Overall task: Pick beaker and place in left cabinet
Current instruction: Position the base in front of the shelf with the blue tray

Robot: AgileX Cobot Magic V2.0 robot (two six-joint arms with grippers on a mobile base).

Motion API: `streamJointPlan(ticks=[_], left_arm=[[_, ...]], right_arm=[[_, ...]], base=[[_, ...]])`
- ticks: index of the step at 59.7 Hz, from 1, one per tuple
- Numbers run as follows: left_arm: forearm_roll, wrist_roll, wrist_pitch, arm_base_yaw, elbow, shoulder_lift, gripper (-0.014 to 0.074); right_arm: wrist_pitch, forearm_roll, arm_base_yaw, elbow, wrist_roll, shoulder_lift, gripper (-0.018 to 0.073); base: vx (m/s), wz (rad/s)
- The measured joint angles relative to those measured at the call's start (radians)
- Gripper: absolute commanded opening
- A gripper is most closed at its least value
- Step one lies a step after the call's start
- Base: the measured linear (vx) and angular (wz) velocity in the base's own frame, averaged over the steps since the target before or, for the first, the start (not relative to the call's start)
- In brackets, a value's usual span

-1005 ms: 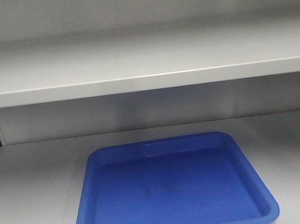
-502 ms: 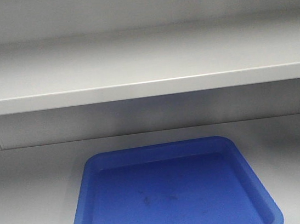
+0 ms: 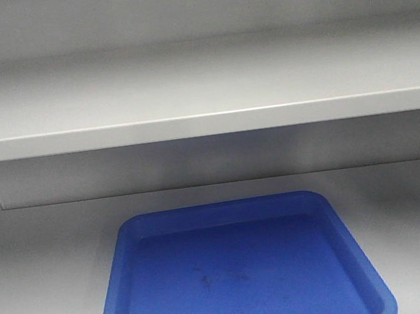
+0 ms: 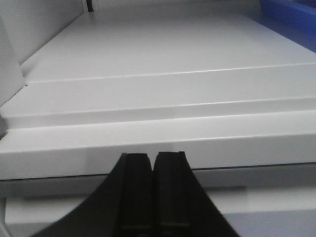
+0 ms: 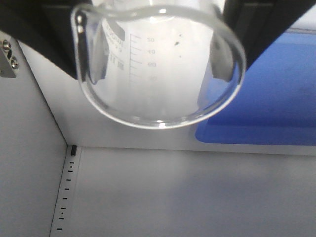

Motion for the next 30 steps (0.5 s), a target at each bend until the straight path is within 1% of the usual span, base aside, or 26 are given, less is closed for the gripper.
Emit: streamJointPlan(ticks=[8, 15, 16, 20, 30], left_arm=[[0.0, 0.0, 0.0, 0.0, 0.0, 0.0, 0.0004], [0.0, 0.0, 0.0, 0.0, 0.0, 0.0, 0.0004], [0.0, 0.0, 0.0, 0.0, 0.0, 0.0, 0.0004], [0.0, 0.0, 0.0, 0.0, 0.0, 0.0, 0.0004], [0.0, 0.0, 0.0, 0.0, 0.0, 0.0, 0.0004]], right_arm=[[-0.021, 0.019, 0.0, 0.0, 0.0, 0.002, -0.0001], [-0.15, 0.021, 0.0, 0.0, 0.0, 0.044, -0.0001], [-0.191, 0.021, 0.0, 0.0, 0.0, 0.06, -0.0001], [-0.27, 0.023, 0.0, 0.0, 0.0, 0.122, -0.0001], [-0.393, 0.037, 0.0, 0.0, 0.003, 0.31, -0.0001]], base=[[0.0, 0.0], [0.0, 0.0], [0.0, 0.0], [0.0, 0.0], [0.0, 0.0]])
